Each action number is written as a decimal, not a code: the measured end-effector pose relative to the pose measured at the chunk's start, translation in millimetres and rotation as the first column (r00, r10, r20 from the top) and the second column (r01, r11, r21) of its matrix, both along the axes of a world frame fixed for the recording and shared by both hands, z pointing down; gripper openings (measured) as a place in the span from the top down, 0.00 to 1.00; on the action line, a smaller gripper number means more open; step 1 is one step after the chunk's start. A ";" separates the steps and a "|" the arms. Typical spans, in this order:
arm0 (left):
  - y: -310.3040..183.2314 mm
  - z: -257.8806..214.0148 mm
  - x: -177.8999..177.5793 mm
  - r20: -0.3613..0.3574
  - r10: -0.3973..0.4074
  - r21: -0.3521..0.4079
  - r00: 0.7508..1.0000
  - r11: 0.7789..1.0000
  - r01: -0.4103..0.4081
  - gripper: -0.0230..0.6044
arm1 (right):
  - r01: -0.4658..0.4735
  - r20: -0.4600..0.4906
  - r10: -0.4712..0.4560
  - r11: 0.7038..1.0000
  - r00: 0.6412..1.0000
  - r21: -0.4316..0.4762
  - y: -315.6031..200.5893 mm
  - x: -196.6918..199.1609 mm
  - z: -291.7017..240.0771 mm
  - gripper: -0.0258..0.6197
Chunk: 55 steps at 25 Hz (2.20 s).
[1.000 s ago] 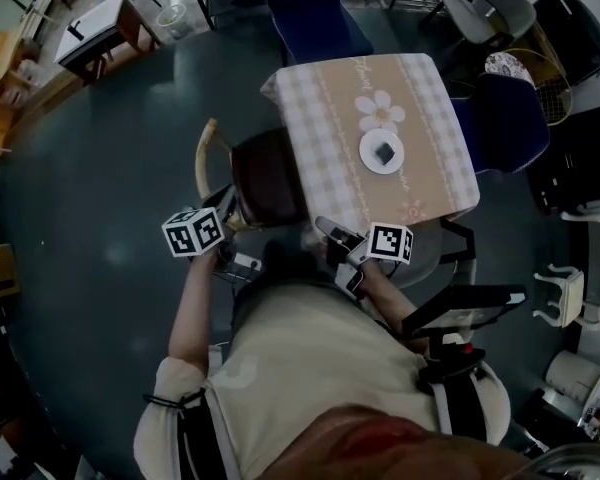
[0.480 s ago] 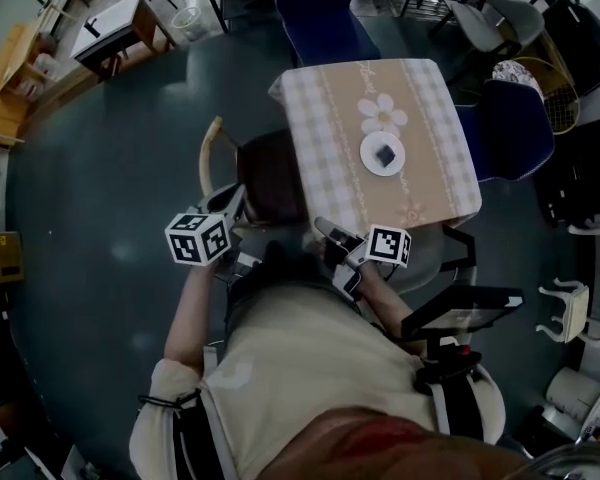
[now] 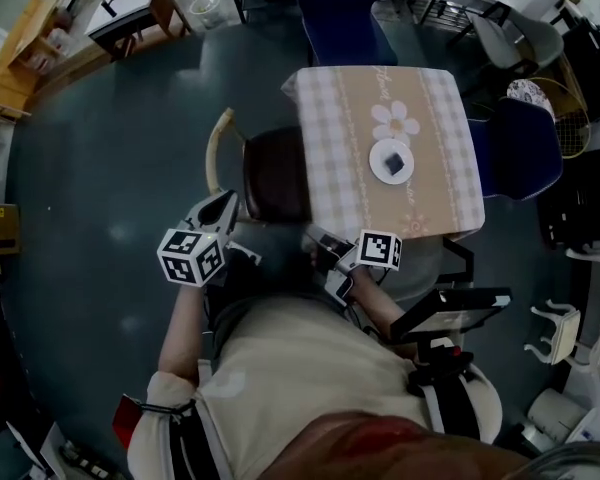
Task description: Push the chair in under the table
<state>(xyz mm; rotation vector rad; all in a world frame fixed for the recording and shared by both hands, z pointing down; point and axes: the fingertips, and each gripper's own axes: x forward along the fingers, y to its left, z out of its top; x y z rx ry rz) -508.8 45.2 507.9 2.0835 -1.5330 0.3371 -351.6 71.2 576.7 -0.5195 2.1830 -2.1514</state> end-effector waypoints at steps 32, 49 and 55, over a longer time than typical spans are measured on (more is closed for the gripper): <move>219.5 -11.7 -351.0 -0.144 -0.330 0.176 0.933 0.919 0.353 0.95 | 0.387 -0.148 -0.365 0.906 0.919 0.171 137.9 -345.8 -36.3 0.94; 242.3 -9.0 -396.6 -0.090 -0.250 0.165 0.964 0.951 0.262 0.95 | 0.504 -0.132 -0.487 0.826 0.863 0.252 169.0 -460.0 -53.8 0.94; 183.7 6.0 -428.3 -0.084 -0.281 0.097 0.956 0.953 0.289 0.95 | 0.517 -0.067 -0.517 0.827 0.854 0.221 110.6 -501.8 -41.1 0.94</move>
